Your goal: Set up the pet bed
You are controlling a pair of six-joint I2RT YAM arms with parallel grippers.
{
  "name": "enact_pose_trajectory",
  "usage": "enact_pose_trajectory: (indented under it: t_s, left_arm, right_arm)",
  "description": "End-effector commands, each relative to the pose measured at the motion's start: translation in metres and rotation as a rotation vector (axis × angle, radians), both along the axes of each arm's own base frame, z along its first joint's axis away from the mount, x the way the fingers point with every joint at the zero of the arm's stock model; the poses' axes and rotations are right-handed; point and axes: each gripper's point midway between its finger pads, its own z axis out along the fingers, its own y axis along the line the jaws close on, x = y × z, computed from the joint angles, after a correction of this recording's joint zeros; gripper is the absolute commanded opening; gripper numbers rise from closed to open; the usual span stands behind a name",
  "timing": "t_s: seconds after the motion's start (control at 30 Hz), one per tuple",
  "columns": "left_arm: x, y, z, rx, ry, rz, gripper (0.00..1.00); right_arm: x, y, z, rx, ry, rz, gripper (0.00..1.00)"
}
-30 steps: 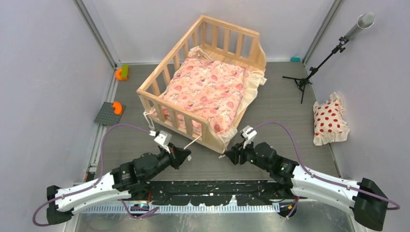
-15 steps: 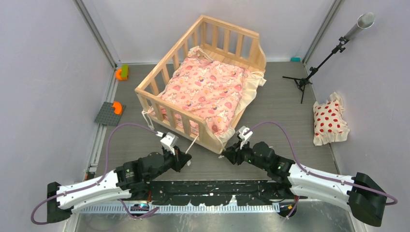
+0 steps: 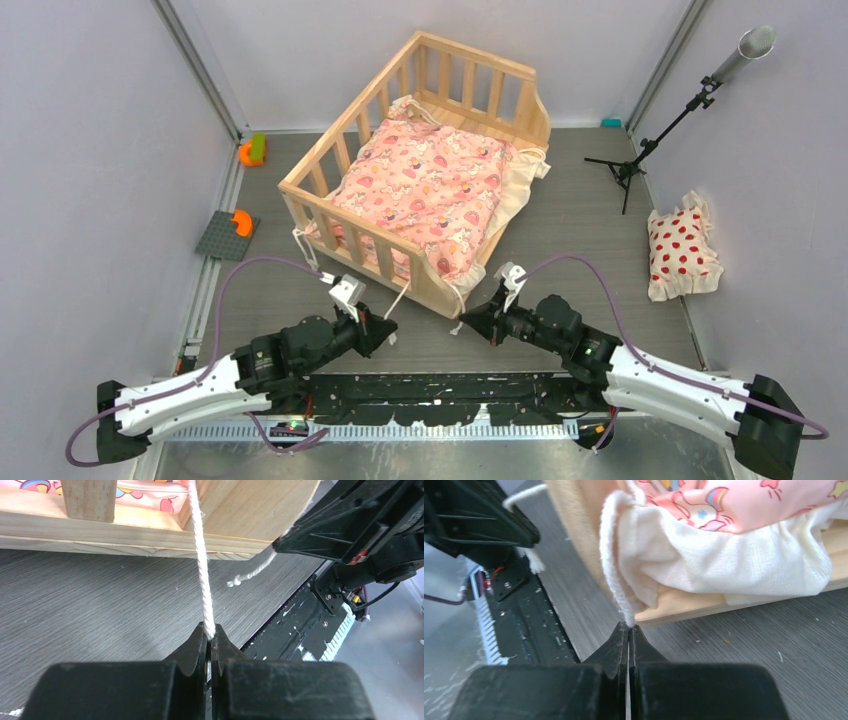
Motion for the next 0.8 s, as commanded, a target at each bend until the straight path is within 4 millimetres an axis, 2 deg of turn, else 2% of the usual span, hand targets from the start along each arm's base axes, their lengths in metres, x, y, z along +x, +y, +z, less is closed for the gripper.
enact_pose_trajectory:
  t_s: [0.0,0.1,0.23,0.4,0.53,0.77]
  left_arm:
    - [-0.005,-0.009,0.017,-0.028,-0.019,-0.056,0.00]
    - [-0.008,-0.016,0.021,-0.036,-0.018,-0.085,0.00]
    - [-0.011,-0.022,0.026,-0.046,-0.012,-0.110,0.00]
    - [-0.020,-0.026,0.031,-0.075,-0.006,-0.160,0.00]
    - [-0.023,-0.025,0.031,-0.091,-0.002,-0.172,0.00]
    - [-0.032,-0.031,0.028,-0.096,0.018,-0.224,0.00]
  right_arm:
    - [-0.025,0.005,0.023,0.057,0.023,0.100,0.01]
    - [-0.045,0.011,0.029,0.076,0.047,0.166,0.01]
    - [-0.071,0.028,0.031,0.054,0.036,0.219,0.01]
    - [-0.082,0.052,0.028,-0.022,-0.045,0.178,0.01]
    - [-0.060,0.057,0.029,-0.016,-0.069,0.027,0.01]
    - [-0.027,0.048,0.038,0.087,0.004,-0.245,0.01]
